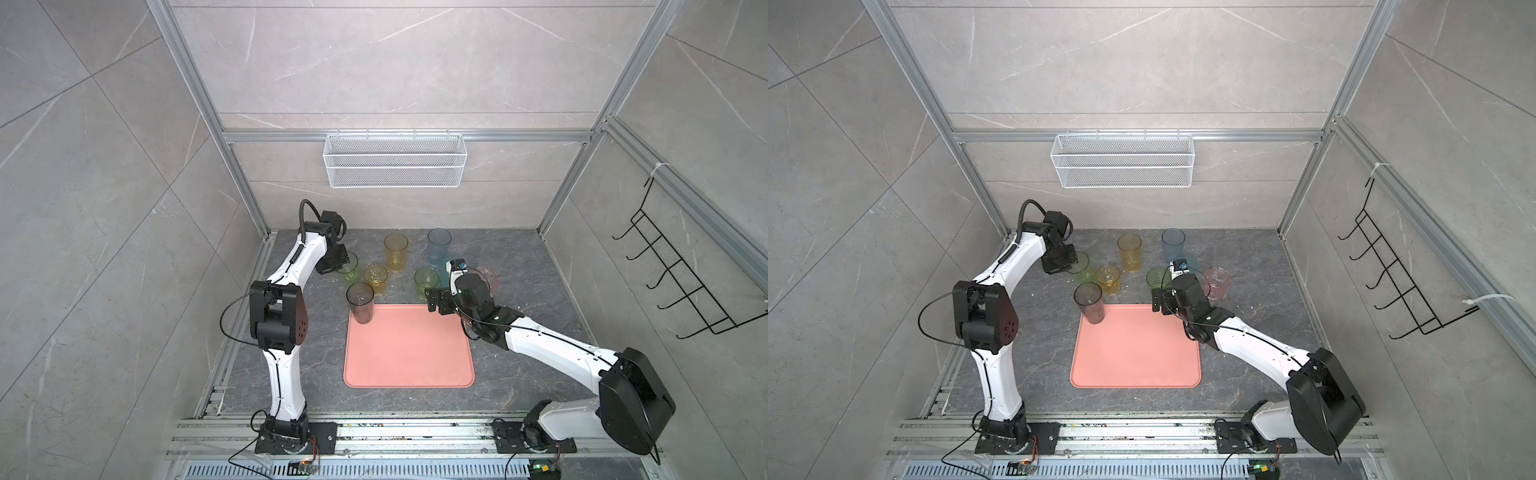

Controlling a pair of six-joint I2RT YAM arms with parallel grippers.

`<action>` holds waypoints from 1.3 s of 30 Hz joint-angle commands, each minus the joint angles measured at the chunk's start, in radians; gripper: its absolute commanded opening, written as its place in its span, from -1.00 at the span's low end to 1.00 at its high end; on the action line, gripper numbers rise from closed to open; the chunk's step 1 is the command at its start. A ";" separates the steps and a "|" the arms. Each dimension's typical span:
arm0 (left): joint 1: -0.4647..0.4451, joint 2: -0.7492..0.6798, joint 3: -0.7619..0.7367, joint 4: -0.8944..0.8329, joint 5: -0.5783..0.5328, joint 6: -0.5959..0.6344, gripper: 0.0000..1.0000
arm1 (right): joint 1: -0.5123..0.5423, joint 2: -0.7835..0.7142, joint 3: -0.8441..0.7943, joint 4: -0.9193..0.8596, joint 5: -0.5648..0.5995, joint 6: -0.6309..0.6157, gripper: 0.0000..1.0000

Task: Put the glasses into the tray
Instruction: 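Lift the tall green glass with the left gripper and draw it toward the robot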

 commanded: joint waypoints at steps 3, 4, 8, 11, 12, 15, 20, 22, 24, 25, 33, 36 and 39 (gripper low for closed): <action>0.007 -0.045 0.055 -0.052 -0.022 0.024 -0.99 | 0.005 0.008 0.020 -0.029 0.001 0.013 0.99; 0.009 -0.055 0.053 -0.058 -0.027 0.024 -1.00 | 0.004 0.008 0.022 -0.031 0.002 0.013 0.99; 0.016 -0.104 0.039 -0.084 -0.047 0.031 -1.00 | 0.005 0.007 0.024 -0.037 0.008 0.013 0.99; 0.021 -0.138 0.039 -0.124 -0.068 0.036 -1.00 | 0.004 0.006 0.024 -0.039 0.008 0.015 0.99; 0.022 -0.150 0.037 -0.136 -0.075 0.038 -1.00 | 0.004 0.005 0.024 -0.039 0.008 0.015 0.99; 0.023 -0.192 0.033 -0.173 -0.096 0.052 -1.00 | 0.004 0.004 0.026 -0.039 0.008 0.015 0.99; 0.023 -0.261 0.026 -0.250 -0.134 0.067 -1.00 | 0.005 0.003 0.025 -0.040 0.008 0.015 0.99; 0.023 -0.292 0.015 -0.272 -0.146 0.070 -1.00 | 0.005 0.003 0.025 -0.042 0.006 0.016 0.99; 0.023 -0.330 -0.002 -0.293 -0.157 0.073 -1.00 | 0.005 0.002 0.028 -0.042 0.006 0.016 0.99; 0.023 -0.346 -0.010 -0.302 -0.161 0.074 -1.00 | 0.005 0.003 0.027 -0.043 0.006 0.016 0.99; 0.023 -0.488 -0.080 -0.409 -0.175 0.105 -1.00 | 0.004 0.007 0.032 -0.048 0.006 0.014 0.99; 0.023 -0.540 -0.114 -0.442 -0.170 0.117 -1.00 | 0.006 0.007 0.034 -0.051 0.007 0.015 0.99; 0.023 -0.588 -0.151 -0.469 -0.155 0.130 -1.00 | 0.005 0.012 0.035 -0.053 0.009 0.013 0.99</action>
